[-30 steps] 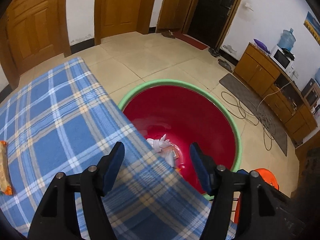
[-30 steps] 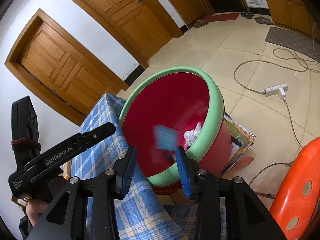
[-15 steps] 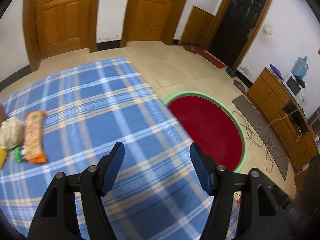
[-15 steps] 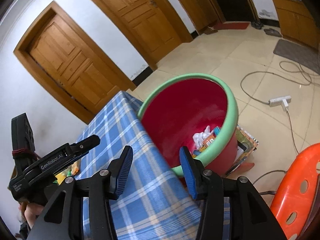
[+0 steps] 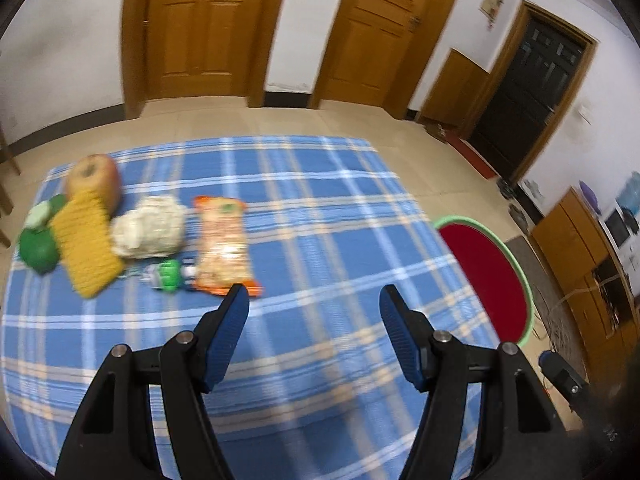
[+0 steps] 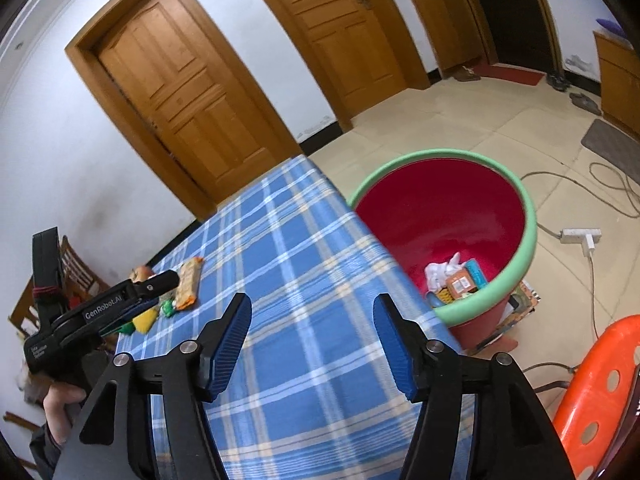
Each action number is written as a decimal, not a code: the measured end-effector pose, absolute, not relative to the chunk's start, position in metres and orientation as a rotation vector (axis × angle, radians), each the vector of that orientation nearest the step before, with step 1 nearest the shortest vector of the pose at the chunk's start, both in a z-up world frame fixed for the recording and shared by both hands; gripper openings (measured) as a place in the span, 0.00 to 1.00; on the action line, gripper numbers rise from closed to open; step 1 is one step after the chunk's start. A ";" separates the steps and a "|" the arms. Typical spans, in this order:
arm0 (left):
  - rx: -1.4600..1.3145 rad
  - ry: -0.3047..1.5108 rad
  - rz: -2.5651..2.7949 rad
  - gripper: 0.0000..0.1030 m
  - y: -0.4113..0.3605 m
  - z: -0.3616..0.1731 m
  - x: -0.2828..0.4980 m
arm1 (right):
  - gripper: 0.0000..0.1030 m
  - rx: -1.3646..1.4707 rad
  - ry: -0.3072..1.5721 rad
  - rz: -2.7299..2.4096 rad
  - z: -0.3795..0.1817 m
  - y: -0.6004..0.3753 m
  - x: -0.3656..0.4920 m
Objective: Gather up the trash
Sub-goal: 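Move both open tools back over the table toward the remaining items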
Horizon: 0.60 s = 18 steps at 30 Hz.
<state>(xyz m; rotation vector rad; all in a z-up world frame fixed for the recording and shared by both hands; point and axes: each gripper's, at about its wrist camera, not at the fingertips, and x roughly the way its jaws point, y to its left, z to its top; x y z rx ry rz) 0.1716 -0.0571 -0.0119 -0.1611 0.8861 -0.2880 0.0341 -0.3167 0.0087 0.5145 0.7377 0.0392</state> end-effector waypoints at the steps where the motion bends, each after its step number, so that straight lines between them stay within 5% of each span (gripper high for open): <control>1: -0.164 0.884 -0.274 0.65 -0.049 -0.012 0.172 | 0.65 0.508 0.742 0.043 0.009 -0.312 0.035; 18: -0.214 0.897 0.020 0.65 0.079 -0.044 0.195 | 0.74 0.393 0.790 0.091 0.023 -0.237 0.082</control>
